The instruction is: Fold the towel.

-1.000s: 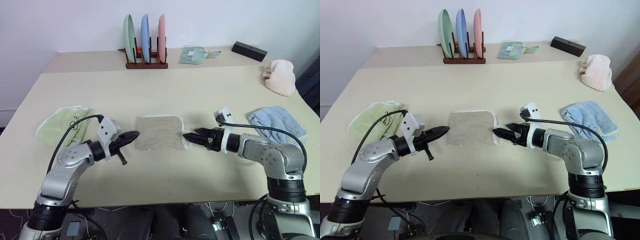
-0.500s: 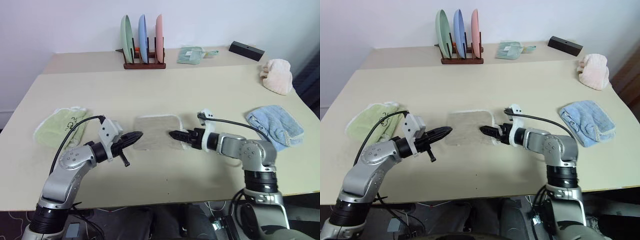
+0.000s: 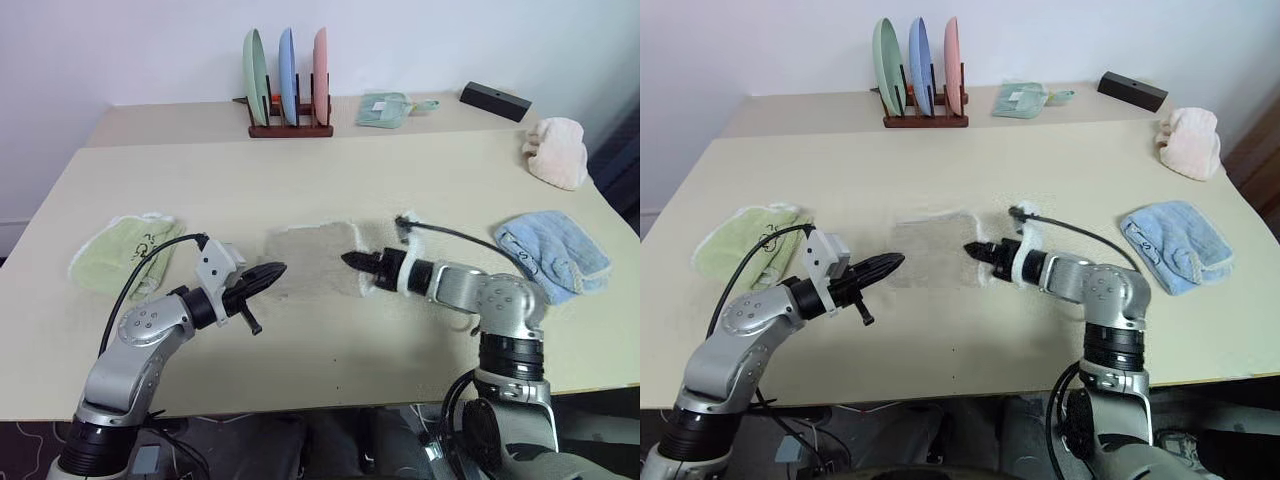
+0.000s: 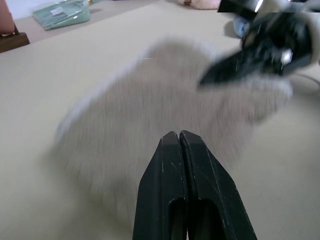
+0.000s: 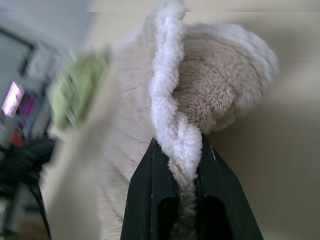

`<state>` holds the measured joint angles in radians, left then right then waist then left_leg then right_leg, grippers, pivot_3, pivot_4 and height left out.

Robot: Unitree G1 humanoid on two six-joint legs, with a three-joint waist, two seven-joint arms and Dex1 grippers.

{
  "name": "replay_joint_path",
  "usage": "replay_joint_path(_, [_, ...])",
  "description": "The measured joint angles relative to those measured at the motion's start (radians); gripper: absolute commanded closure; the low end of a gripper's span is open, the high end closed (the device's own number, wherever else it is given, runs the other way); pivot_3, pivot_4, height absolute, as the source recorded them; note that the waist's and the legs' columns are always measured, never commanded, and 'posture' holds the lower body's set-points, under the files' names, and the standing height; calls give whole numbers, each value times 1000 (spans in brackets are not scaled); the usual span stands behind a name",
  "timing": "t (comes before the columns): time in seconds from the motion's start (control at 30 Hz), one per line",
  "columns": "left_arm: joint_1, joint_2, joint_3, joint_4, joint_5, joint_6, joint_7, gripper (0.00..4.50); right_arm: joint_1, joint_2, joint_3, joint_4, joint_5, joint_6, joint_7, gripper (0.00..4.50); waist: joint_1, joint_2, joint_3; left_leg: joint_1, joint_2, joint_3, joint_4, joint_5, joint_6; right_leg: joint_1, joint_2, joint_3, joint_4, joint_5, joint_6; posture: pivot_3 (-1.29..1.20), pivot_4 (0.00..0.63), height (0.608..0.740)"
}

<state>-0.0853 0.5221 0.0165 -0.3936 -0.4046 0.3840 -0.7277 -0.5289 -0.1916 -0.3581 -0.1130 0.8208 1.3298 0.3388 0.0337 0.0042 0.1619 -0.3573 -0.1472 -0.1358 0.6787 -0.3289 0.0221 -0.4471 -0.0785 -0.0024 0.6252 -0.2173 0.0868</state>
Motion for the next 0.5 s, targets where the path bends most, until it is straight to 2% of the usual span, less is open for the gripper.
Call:
replay_joint_path(0.3, [-115, -41, -56, 118, 3, -23, -59, 4500, -53, -267, -508, -56, 151, -22, -237, 4371, 6, 1, 0, 0, 0, 0, -1, 0, 1, 1, 0, 0, -2, 0, 0, 0, 150, 740])
replay_joint_path(0.5, [-203, -76, -111, 230, 25, -72, -105, 4500, 38, -291, -750, -34, 183, -32, -441, 4371, 6, 1, 0, 0, 1, 1, -1, 0, 1, 1, -1, 0, -2, 0, 0, 0, 150, 740])
